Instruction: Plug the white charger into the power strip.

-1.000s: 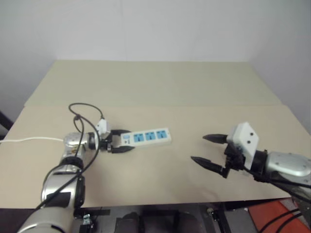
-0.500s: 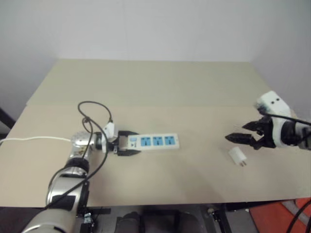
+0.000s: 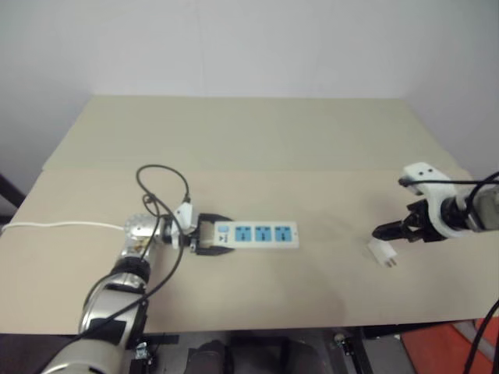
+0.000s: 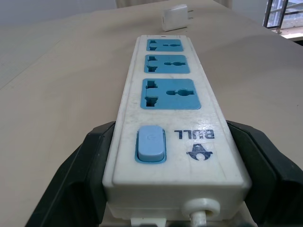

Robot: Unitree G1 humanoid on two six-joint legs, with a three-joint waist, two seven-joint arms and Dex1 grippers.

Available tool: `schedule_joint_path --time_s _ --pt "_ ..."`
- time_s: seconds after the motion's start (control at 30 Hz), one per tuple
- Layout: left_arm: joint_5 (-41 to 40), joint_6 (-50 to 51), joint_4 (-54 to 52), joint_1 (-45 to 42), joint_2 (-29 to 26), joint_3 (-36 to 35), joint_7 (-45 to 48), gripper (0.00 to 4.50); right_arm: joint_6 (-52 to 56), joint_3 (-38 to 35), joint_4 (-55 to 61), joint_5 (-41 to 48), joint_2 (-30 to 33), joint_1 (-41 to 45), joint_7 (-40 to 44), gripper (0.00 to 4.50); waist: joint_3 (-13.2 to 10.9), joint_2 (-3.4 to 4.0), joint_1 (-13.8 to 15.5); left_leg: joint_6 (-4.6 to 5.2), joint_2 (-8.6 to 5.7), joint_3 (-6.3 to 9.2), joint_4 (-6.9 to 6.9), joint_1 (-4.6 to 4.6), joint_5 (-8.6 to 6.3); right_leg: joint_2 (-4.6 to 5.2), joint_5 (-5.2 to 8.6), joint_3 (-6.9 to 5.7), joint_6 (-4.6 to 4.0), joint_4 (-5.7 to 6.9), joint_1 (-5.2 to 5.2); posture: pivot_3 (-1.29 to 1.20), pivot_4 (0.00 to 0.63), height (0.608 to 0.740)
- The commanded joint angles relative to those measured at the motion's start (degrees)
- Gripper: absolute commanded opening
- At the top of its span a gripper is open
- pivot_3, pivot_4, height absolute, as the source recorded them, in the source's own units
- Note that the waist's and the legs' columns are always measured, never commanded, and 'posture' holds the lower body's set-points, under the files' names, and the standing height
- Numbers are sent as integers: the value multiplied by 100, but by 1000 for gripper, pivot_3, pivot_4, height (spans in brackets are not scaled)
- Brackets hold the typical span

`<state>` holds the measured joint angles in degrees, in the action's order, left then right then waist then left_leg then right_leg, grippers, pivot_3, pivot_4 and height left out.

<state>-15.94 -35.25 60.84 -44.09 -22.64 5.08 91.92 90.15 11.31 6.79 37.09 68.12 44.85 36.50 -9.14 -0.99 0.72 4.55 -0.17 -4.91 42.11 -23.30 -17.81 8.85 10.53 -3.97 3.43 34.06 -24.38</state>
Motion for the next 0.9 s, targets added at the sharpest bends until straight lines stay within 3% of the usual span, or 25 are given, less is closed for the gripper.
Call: schedule_joint_path --time_s 0.03,0.9 --pt "-6 -77 -38 101 101 187 58 3274 -83 202 -129 -189 -4 199 158 4500 0 0 -1 0 0 0 0 0 0 0 0 0 0 0 1 0 150 740" --pt "-202 93 -233 260 -43 377 58 3274 -550 920 -1052 -1096 -506 280 756 4500 12 21 -22 0 -4 -3 -4 -5 0 -2 -5 -2 9 3 1 0 150 740"
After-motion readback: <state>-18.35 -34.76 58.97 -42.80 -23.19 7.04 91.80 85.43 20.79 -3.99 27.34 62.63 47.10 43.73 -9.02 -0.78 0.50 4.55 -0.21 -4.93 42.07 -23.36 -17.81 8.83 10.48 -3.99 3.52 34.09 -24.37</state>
